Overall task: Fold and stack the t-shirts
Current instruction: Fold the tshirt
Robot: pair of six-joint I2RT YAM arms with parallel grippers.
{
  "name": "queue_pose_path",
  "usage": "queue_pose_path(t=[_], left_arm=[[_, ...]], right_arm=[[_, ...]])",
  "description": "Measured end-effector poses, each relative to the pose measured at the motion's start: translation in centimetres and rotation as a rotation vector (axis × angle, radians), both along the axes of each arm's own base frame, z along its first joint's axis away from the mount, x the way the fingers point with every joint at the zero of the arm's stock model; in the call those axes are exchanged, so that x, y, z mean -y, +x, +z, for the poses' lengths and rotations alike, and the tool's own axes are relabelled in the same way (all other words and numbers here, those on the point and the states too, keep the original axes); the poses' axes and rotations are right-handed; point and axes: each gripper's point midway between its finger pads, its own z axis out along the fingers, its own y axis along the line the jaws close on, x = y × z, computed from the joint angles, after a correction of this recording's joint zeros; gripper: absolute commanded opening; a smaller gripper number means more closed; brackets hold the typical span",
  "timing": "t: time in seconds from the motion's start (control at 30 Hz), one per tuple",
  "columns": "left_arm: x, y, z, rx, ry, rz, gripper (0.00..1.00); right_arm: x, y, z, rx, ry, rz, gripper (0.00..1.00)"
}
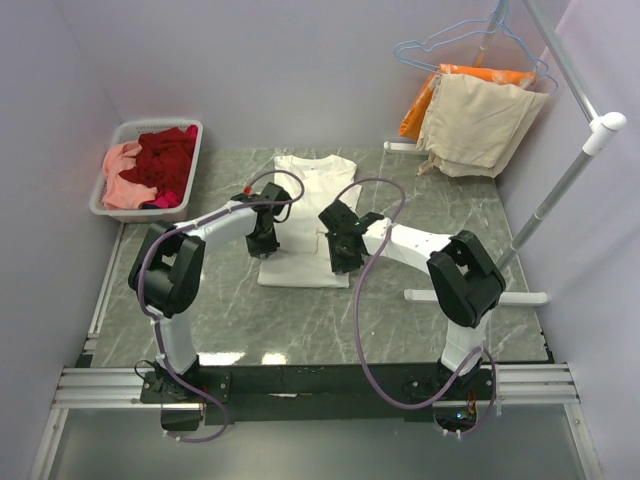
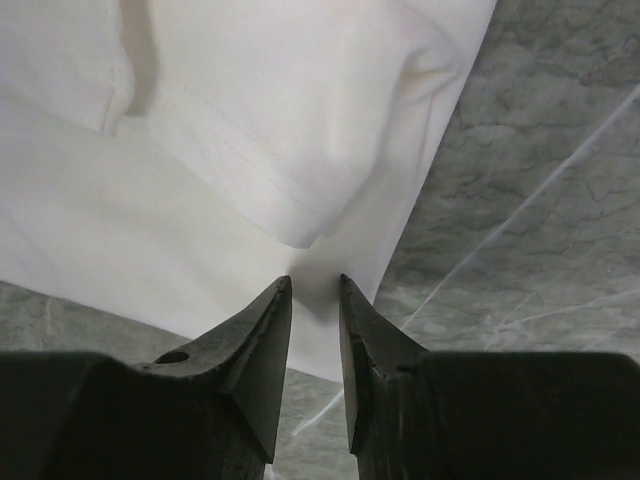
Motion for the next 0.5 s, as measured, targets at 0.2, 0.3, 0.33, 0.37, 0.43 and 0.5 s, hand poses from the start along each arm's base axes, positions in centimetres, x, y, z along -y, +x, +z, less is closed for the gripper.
queue_pose_path(t=[0.2, 0.3, 0.33, 0.37, 0.43, 0.5], left_arm=[[0.7, 1.1, -0.4, 0.008, -0.012, -0.014, 0.28], [1.0, 1.6, -1.1, -0.002, -0.005, -0.021, 0.28], [1.0, 1.6, -1.2, -0.007, -0.002, -0.021, 0.28], [1.1, 1.7, -1.1, -0.005, -0.003, -0.022, 0.28], [1.2, 1.9, -1.0, 0.002, -0.004, -0.021, 0.29], [1.1, 2.1, -0.9, 0.006, -0.002, -0.021, 0.29]], right_arm=[[-0.5, 0.6, -0.6, 0.000, -0.001, -0.001, 0.32], [-1.0, 1.2, -1.0, -0.001, -0.003, -0.001, 0.31], [-1.2, 1.6, -1.2, -0.001, -0.004, -0.002, 0.31], [-1.4, 1.8, -1.3, 0.000, -0.004, -0.002, 0.31], [-1.6, 2.2, -1.2, 0.005, -0.003, -0.005, 0.31], [-1.8, 2.7, -0.8, 0.016, 0.003, -0.008, 0.30]])
